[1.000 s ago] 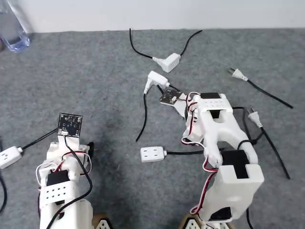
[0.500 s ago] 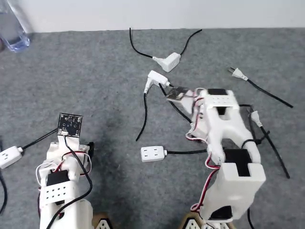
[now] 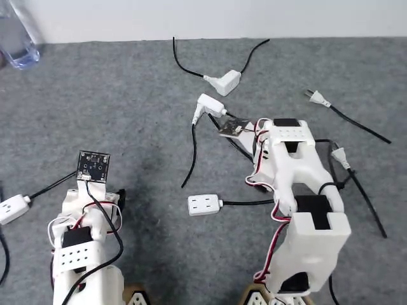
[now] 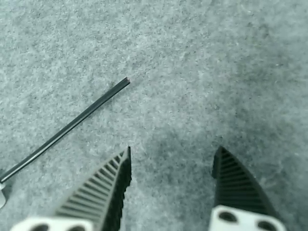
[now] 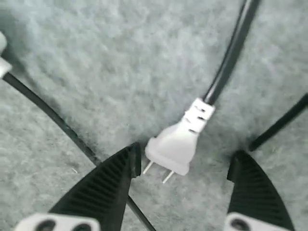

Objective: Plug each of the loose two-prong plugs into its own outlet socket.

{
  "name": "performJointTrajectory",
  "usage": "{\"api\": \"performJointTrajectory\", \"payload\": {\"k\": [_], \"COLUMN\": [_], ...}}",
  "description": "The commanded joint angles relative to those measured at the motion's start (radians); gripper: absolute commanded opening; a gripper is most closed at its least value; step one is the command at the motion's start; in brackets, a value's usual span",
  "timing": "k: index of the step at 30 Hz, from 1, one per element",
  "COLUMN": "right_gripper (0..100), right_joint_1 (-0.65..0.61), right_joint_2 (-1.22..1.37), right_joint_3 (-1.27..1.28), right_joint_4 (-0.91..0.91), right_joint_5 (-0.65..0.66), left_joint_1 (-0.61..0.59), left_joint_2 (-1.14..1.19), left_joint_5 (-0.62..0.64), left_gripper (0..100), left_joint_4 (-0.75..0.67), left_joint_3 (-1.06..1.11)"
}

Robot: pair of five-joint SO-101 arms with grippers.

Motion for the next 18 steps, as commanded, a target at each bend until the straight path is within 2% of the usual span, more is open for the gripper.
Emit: {"api": "performJointTrajectory", "payload": {"k": [1, 3, 8, 10, 18], "right_gripper": [27.6, 22.5, 0.3, 2.4, 0.8], "right_joint_1": [-0.036, -0.041, -0.03, -0.015, 0.053], "right_joint_2": [-0.004, -0.004, 0.001, 0.002, -0.033], "right_joint_3": [-0.054, -0.055, -0.051, -0.048, -0.048], "right_joint_4": [0.007, 0.007, -0.039, -0.038, -0.031], "right_joint_5": [-0.008, -0.003, -0.006, -0.006, -0.026], "left_joint_1": [0.005, 0.005, 0.005, 0.005, 0.005], "left_joint_2": [-0.014, -0.014, -0.014, -0.014, -0.014], "left_joint_5": [-0.012, -0.012, -0.012, -0.012, -0.012], "left_gripper": [26, 26, 26, 26, 26], "left_joint_4": [-0.029, -0.029, -0.029, -0.029, -0.029], "left_joint_3": [-0.005, -0.005, -0.005, -0.005, -0.005]}}
